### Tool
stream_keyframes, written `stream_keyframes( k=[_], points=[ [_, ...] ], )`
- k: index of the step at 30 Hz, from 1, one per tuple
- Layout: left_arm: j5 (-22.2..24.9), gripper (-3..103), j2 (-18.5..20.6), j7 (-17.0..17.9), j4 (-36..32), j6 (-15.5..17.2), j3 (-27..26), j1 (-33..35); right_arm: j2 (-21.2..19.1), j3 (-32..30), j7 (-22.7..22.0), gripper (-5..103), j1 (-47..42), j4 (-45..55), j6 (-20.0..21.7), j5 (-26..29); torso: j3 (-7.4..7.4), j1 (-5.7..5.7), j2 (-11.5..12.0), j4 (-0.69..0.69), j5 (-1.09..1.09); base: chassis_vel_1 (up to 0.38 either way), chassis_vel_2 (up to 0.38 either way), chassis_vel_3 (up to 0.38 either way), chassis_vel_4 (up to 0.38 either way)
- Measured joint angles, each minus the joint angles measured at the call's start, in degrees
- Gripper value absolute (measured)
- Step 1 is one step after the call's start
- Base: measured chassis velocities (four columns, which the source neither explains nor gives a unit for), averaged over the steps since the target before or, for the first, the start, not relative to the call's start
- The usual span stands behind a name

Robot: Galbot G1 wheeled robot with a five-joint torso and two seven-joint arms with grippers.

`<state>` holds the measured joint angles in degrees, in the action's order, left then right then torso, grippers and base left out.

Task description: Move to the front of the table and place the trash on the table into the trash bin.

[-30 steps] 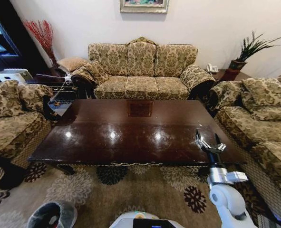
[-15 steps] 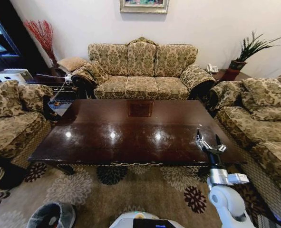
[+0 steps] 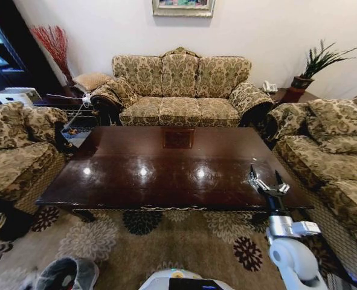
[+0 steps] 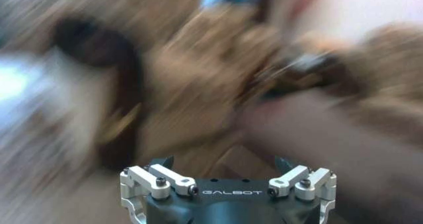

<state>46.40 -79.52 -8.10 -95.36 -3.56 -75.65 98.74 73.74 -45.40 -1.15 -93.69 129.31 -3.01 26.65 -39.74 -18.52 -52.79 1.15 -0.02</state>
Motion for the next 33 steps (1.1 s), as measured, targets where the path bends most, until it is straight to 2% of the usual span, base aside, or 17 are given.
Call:
stream_keyframes(
  k=[1, 4, 5, 8, 10, 11, 12, 13, 14, 16, 17, 18, 19, 21, 25, 30, 33],
  points=[
    [-2.14, 100, 0.41, -0.68, -4.6, -1.07, 0.16, 0.49, 0.57, -0.48, -0.22, 100, -0.48, 0.37, 0.73, -0.96, 0.0, 0.0, 0.0, 0.02, 0.04, 0.0, 0.0, 0.0, 0.0],
    [-6.35, 100, 1.73, -1.6, -17.19, -1.59, 1.78, 1.89, 2.39, -3.18, 0.63, 100, -4.15, 1.38, 0.82, -3.77, -0.01, -0.01, 0.01, 0.01, 0.02, 0.0, 0.0, 0.0, 0.0],
    [-6.35, 100, 1.73, -1.6, -17.19, -1.59, 1.78, 1.89, 2.39, -3.18, 0.63, 100, -4.15, 1.38, 0.82, -3.77, -0.01, -0.01, 0.01, 0.01, 0.02, 0.0, 0.0, 0.0, 0.0],
    [-8.5, 100, 2.73, -0.34, -33.1, 2.25, 6.28, 4.19, 2.65, -5.57, 3.13, 100, -8.91, 1.03, -4.75, -6.11, 0.0, 0.0, 0.0, -0.03, 0.04, 0.0, 0.0, 0.0, 0.0],
    [-8.95, 100, 2.55, -0.16, -34.4, 2.5, 6.62, 4.5, 2.47, -5.5, 3.25, 100, -9.06, 1.03, -4.97, -6.12, 0.0, 0.0, 0.0, -0.03, 0.06, 0.0, 0.0, 0.0, 0.0],
    [-10.55, 100, 1.52, 0.28, -38.59, 3.01, 7.48, 5.54, 1.65, -4.95, 3.72, 100, -9.31, 1.2, -5.32, -5.76, 0.0, 0.0, 0.01, 0.01, 0.04, 0.0, 0.0, 0.0, 0.0],
    [-11.69, 100, 1.17, 0.77, -41.79, 3.89, 8.68, 5.85, 1.38, -4.54, 3.93, 100, -10.05, 2.15, -5.48, -5.16, -0.01, 0.0, 0.01, 0.11, 0.06, 0.0, 0.0, 0.0, 0.0],
    [-11.69, 100, 1.17, 0.77, -41.79, 3.89, 8.68, 5.85, 1.38, -4.54, 3.93, 100, -10.05, 2.15, -5.48, -5.16, -0.01, 0.0, 0.01, 0.11, 0.06, 0.0, 0.0, 0.0, 0.0],
    [-12.17, 100, 1.27, 0.86, -43.29, 4.63, 9.32, 5.82, 1.56, -4.33, 3.91, 100, -10.88, 3.17, -5.67, -4.8, 0.0, 0.0, 0.01, 0.05, 0.05, 0.0, 0.0, 0.0, 0.0],
    [-12.58, 100, 1.94, 0.66, -47.39, 8.91, 10.14, 5.4, 2.6, -3.1, 3.42, 100, -12.92, 6.97, -5.72, -3.97, 0.0, 0.0, 0.01, -0.01, 0.02, 0.0, 0.0, 0.0, 0.0],
    [-12.58, 100, 1.94, 0.66, -47.39, 8.91, 10.14, 5.4, 2.6, -3.1, 3.42, 100, -12.92, 6.97, -5.72, -3.97, 0.0, 0.0, 0.01, -0.01, 0.02, 0.0, 0.0, 0.0, 0.0],
    [-12.08, 100, 2.18, 0.58, -48.52, 10.79, 10.42, 5.35, 3.42, -2.16, 3.08, 100, -13.43, 8.94, -5.24, -3.96, 0.0, 0.0, 0.0, 0.0, 0.03, 0.0, 0.0, 0.0, 0.0],
    [-11.91, 100, 2.24, 0.53, -48.75, 11.32, 10.59, 5.39, 3.78, -1.68, 2.91, 100, -13.49, 9.69, -4.94, -4.07, 0.0, 0.0, 0.0, 0.0, 0.03, 0.0, 0.0, 0.0, 0.0],
    [-11.24, 100, 2.87, 0.3, -49.12, 14.09, 12.22, 5.8, 5.36, 2.19, 0.98, 100, -12.55, 12.31, -3.43, -6.86, 0.0, 0.0, 0.0, 0.01, 0.01, 0.0, 0.0, 0.0, 0.0],
    [-10.54, 100, 4.33, 0.31, -48.93, 15.1, 13.75, 6.32, 6.73, 7.06, -2.1, 100, -11.15, 13.5, -1.95, -11.1, 0.0, -0.01, 0.01, 0.02, 0.01, 0.0, 0.0, 0.0, 0.0],
    [-10.42, 100, 5.77, 1.4, -48.62, 15.79, 13.8, 6.71, 7.19, 9.4, -2.08, 100, -11.16, 12.79, -2.01, -13.51, 0.0, 0.0, 0.0, 0.02, 0.0, 0.0, 0.0, 0.0, 0.0],
    [-10.18, 100, 6.59, 1.94, -48.43, 16.3, 14.75, 6.99, 5.97, 11.99, -1.29, 100, -11.86, 10.91, -2.91, -14.02, 0.0, -0.01, 0.01, 0.01, 0.01, 0.0, 0.0, 0.0, 0.0]
  ],
)
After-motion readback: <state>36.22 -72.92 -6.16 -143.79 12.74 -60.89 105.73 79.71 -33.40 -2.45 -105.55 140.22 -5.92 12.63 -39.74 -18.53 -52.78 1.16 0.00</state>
